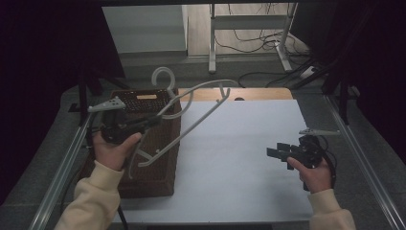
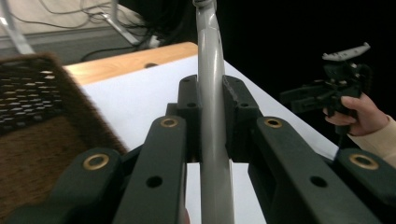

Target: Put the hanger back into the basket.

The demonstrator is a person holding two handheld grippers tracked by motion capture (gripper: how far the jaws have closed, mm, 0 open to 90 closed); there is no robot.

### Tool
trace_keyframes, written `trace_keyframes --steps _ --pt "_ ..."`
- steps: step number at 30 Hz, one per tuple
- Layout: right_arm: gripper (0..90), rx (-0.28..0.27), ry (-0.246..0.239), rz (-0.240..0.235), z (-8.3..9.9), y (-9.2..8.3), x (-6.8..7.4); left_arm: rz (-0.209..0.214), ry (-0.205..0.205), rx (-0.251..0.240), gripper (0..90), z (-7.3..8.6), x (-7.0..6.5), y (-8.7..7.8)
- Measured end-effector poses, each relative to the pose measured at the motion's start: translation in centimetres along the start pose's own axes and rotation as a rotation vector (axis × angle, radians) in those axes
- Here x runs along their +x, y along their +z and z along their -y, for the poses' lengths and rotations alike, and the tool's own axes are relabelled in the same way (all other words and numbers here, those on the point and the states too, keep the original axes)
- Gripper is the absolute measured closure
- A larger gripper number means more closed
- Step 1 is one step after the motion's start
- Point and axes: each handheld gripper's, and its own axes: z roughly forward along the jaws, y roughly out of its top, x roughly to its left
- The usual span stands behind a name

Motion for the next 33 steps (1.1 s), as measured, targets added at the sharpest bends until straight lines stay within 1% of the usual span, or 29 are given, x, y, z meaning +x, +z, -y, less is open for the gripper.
trace_keyframes --steps 2,3,7,8,9,10,11,12,13,14,15,19,22,25,26,27,31,33 --pt "33.4 0.004 -0.002 0.001 0.0 0.1 0.0 -0.017 -0.007 -0.011 79.0 -0.2 0.6 -0.9" --pt "33.4 0.007 -0.004 0.002 0.0 0.1 0.0 -0.021 -0.004 -0.011 79.0 -0.3 0.9 -1.4" --pt "33.3 0.012 -0.009 0.006 0.1 0.3 -0.1 -0.049 -0.018 -0.015 79.1 -0.3 2.2 -2.9" --pt "32.9 0.015 -0.011 0.010 0.1 0.4 -0.1 -0.066 -0.022 -0.019 79.1 -0.2 2.9 -3.4" --pt "32.9 0.015 -0.011 0.010 0.1 0.4 -0.1 -0.066 -0.022 -0.019 79.1 -0.2 2.9 -3.4" --pt "32.2 0.018 -0.019 0.009 0.2 0.5 -0.1 -0.072 -0.027 -0.020 79.1 -0.1 3.2 -3.6" --pt "31.5 0.020 -0.025 0.011 0.2 0.6 -0.2 -0.086 -0.032 -0.024 79.1 0.1 4.0 -4.0" --pt "31.5 0.020 -0.025 0.011 0.2 0.6 -0.2 -0.086 -0.032 -0.024 79.1 0.1 4.0 -4.0" --pt "30.5 0.025 -0.028 0.011 0.2 0.6 -0.1 -0.091 -0.034 -0.024 79.1 0.3 4.3 -4.2" --pt "28.6 0.033 -0.039 0.015 0.3 0.8 -0.1 -0.101 -0.038 -0.022 79.1 0.5 5.1 -4.5" --pt "28.0 0.038 -0.043 0.021 0.3 0.8 0.0 -0.101 -0.038 -0.022 79.1 0.5 5.1 -4.5" --pt "26.6 0.041 -0.052 0.029 0.3 0.8 0.0 -0.124 -0.052 -0.017 79.1 1.1 6.7 -5.0" --pt "26.2 0.040 -0.049 0.035 0.3 0.7 -0.1 -0.142 -0.061 -0.023 79.1 1.8 7.8 -5.5" --pt "26.0 0.040 -0.048 0.039 0.3 0.6 -0.2 -0.157 -0.070 -0.016 79.0 2.5 9.0 -5.8" --pt "25.8 0.043 -0.046 0.040 0.4 0.6 -0.2 -0.167 -0.078 -0.009 79.0 3.0 9.8 -6.1" --pt "25.8 0.043 -0.046 0.040 0.4 0.6 -0.2 -0.167 -0.078 -0.009 79.1 3.0 9.8 -6.1" --pt "24.9 0.052 -0.049 0.042 0.4 0.8 -0.2 -0.179 -0.098 -0.008 79.0 3.7 11.1 -6.9" --pt "24.6 0.062 -0.049 0.041 0.4 0.9 -0.2 -0.182 -0.090 0.005 79.1 4.0 11.6 -7.1"
